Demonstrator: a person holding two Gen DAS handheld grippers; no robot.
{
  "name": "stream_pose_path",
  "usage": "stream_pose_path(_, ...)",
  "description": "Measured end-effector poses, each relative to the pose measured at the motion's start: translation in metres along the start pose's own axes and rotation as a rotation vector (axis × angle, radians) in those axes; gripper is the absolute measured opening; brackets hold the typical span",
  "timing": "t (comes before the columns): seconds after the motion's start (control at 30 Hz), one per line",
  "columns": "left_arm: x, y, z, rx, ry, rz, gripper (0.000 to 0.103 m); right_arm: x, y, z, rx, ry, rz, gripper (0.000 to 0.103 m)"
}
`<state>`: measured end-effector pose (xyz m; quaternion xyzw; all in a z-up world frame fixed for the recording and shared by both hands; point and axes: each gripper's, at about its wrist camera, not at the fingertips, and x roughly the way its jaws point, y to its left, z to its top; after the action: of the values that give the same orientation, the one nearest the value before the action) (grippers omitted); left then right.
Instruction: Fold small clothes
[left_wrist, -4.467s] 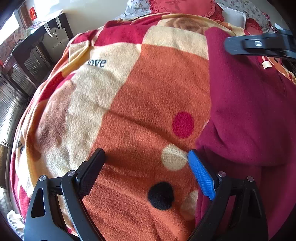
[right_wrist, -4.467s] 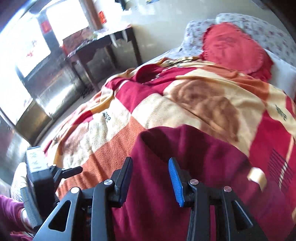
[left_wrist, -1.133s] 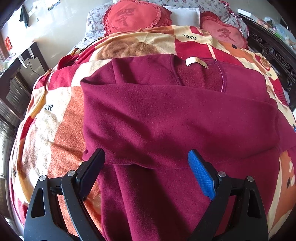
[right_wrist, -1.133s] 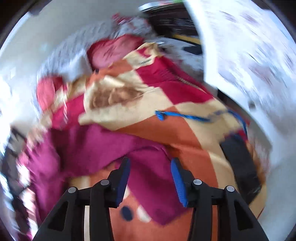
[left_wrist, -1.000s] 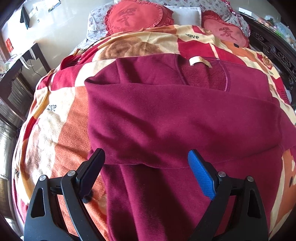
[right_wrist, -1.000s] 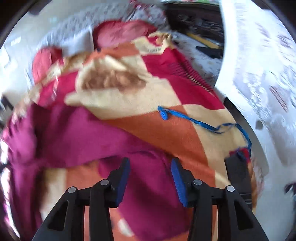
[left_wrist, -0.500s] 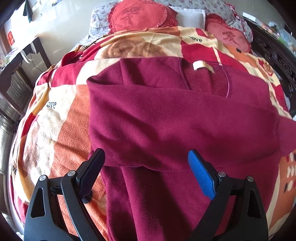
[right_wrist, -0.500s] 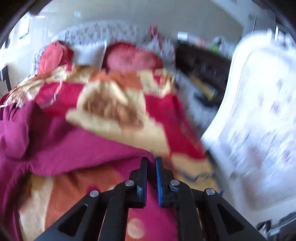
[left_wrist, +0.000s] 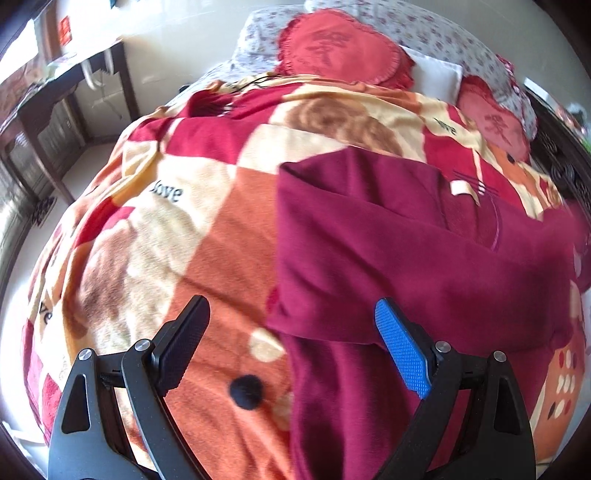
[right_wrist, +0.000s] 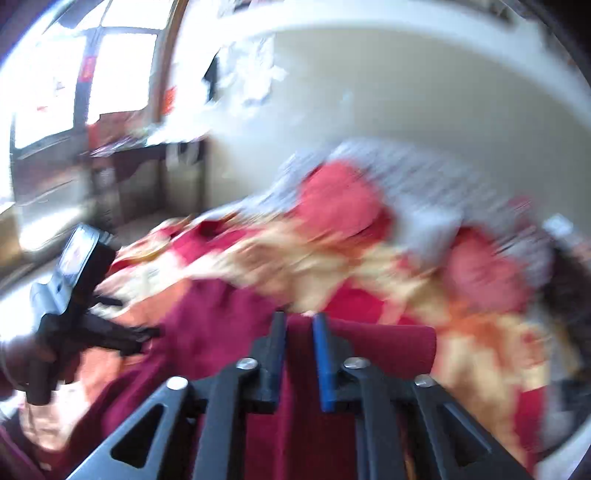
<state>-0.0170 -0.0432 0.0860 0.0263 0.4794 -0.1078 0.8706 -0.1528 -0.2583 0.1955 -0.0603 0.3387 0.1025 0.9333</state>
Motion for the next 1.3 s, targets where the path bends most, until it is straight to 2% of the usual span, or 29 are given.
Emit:
stream_pose_path(0.07,-0.001,0.007,0.001,-0.015,0.003,-0.016,0.091,0.027,0.011,-0.011,0.043,0.063,0.072,0.051)
stream_pose_path(0.13,0.0,0.008,0.001,-0.011,0.002,-0.035,0.091,0.036,0.005,-0.024,0.125,0.094,0.109,0.051)
stream_pose_path(0.33,0.005,-0.021,0.002,0.077,-0.012,-0.094,0.091,0.018,-0.033,-0.077,0.324,0.154,0.08,0.052)
stream_pose_path(0.43,0.004,-0.037,0.0,0.11,-0.021,-0.1,0.091,0.008,-0.048,-0.097,0.393,0.183,0.044,0.052)
stream_pose_path(0.57,0.002,-0.037,-0.003,0.106,-0.01,-0.114,0.091,0.031,-0.056,-0.107,0.457,0.239,0.14,0.053)
stream_pose_path(0.63,-0.001,-0.027,-0.006,0.097,-0.008,-0.1,0.091,0.05,-0.05,-0.103,0.448,0.259,0.202,0.053)
stream_pose_path(0.67,-0.004,-0.02,-0.008,0.091,-0.01,-0.096,0.091,0.066,-0.046,-0.097,0.439,0.293,0.247,0.053)
stream_pose_path(0.73,-0.01,-0.007,-0.012,0.083,-0.025,-0.081,0.091,0.085,-0.038,-0.081,0.45,0.305,0.343,0.053)
stream_pose_path(0.77,-0.012,-0.001,-0.013,0.083,-0.033,-0.067,0.091,0.094,-0.035,-0.065,0.472,0.276,0.407,0.053)
stream_pose_path(0.8,-0.014,0.002,-0.015,0.087,-0.04,-0.057,0.091,0.101,-0.033,-0.053,0.49,0.251,0.432,0.055)
stream_pose_path(0.83,-0.016,0.005,-0.016,0.093,-0.049,-0.047,0.091,0.107,-0.03,-0.04,0.499,0.226,0.446,0.058)
stream_pose_path(0.87,-0.018,0.007,-0.017,0.099,-0.057,-0.04,0.091,0.115,-0.027,-0.021,0.502,0.194,0.456,0.067)
stream_pose_path(0.97,-0.019,0.005,-0.015,0.123,-0.064,-0.038,0.091,0.13,-0.022,0.01,0.513,0.162,0.499,0.07)
stream_pose_path(1.03,-0.017,0.001,-0.011,0.125,-0.072,-0.052,0.091,0.132,-0.02,0.019,0.517,0.158,0.513,0.07)
stream_pose_path(1.13,-0.011,-0.009,-0.004,0.125,-0.082,-0.077,0.091,0.114,-0.021,0.015,0.5,0.142,0.472,0.07)
stream_pose_path(1.3,0.012,-0.027,0.017,0.119,-0.082,-0.103,0.091,0.063,-0.042,-0.038,0.483,0.158,0.295,0.07)
